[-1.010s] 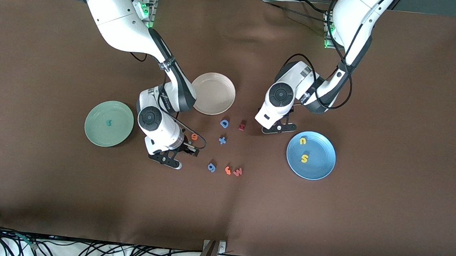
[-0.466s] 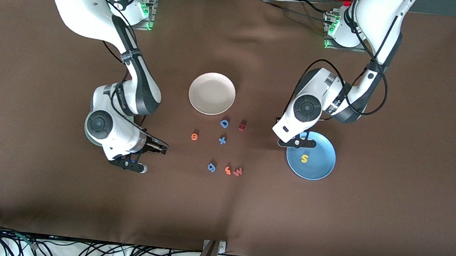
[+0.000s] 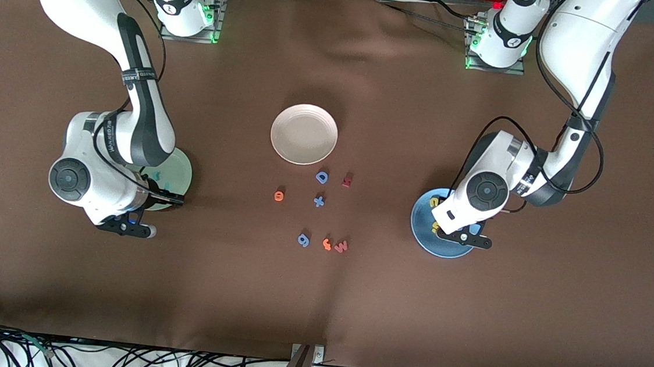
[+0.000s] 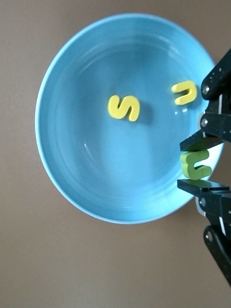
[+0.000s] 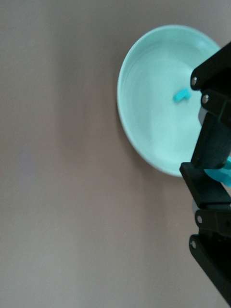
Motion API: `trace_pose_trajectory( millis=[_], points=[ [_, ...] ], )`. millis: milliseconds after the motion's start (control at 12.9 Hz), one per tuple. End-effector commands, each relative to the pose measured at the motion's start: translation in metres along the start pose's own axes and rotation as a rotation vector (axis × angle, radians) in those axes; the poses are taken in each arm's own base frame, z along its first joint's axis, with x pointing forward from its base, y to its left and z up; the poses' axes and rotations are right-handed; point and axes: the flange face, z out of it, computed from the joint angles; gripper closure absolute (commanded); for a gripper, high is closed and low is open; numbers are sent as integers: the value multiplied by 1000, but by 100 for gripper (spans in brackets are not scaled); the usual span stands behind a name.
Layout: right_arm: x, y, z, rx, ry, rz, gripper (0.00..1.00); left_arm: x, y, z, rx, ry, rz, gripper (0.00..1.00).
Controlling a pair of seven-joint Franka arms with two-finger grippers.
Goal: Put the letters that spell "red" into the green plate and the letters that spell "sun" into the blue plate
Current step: 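Place the n on the blue plate while the right gripper carries the d, then drop the d on the green plate while the left gripper returns to rest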
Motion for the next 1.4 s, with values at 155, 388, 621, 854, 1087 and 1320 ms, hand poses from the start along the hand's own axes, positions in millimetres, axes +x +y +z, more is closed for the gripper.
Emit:
trace_pose_trajectory(
  millis=[155,388,621,854,1087,1320],
  points=[
    [-36,69,29,-16,31,-87,100,14,9,12,6,30,65,41],
    [-42,93,59,-33,77,-119,100,19,-24,2,-5,50,101,0],
    [-49,107,84,-44,103,-116,100,13,-11,-43,-13,104,110,0],
    [-49,119,90,-45,95,-115,83,16,-5,-111,-68,180,88,0],
    [-49,121,91,-45,92,-112,35,-15,-35,-191,-84,190,40,0],
    [-47,117,85,-38,103,-106,17,-64,-69,-262,-93,162,41,0]
  ],
)
